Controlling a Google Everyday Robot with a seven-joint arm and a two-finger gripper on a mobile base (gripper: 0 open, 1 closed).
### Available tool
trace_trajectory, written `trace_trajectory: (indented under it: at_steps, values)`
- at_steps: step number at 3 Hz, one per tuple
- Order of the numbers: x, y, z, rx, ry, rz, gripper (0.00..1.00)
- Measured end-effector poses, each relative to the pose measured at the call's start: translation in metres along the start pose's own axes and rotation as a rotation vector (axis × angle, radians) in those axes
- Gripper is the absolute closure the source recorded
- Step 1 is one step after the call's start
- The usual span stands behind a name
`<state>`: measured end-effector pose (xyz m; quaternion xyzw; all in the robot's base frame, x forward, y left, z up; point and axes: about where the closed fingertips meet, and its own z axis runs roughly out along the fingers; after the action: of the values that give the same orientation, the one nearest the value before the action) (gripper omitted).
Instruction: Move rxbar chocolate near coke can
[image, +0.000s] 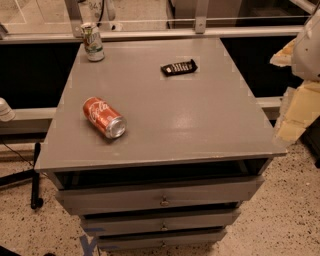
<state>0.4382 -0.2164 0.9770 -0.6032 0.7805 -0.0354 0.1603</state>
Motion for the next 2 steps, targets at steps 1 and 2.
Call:
trace_trajectory:
  at_steps: [1, 2]
  values:
    - [0.0, 0.0, 0.0, 0.0, 0.0, 0.0, 0.0]
    - [-0.012, -0.019, 0.007, 0.017, -0.072, -0.031, 0.0]
